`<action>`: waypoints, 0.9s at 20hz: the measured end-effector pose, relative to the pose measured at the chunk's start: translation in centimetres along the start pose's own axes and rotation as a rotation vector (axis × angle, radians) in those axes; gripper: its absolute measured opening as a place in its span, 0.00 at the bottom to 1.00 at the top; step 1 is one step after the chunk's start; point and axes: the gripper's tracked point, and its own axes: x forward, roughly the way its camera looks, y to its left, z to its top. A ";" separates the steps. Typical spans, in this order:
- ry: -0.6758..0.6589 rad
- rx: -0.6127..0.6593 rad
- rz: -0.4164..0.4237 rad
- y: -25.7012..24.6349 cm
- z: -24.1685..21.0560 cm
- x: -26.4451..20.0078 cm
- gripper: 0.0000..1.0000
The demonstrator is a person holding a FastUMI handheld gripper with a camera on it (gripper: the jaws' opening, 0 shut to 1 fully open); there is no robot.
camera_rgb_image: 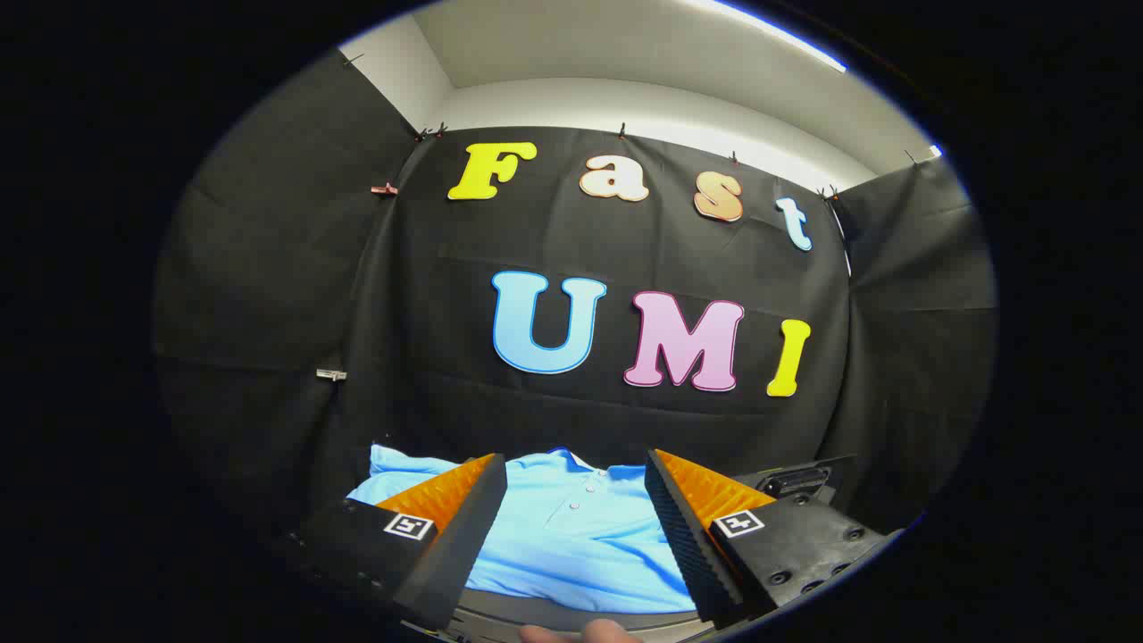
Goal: Put the clothes into the washing machine and then close the washing machine lid.
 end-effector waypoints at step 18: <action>0.017 -0.010 0.038 0.5 -0.4 0.3 0.98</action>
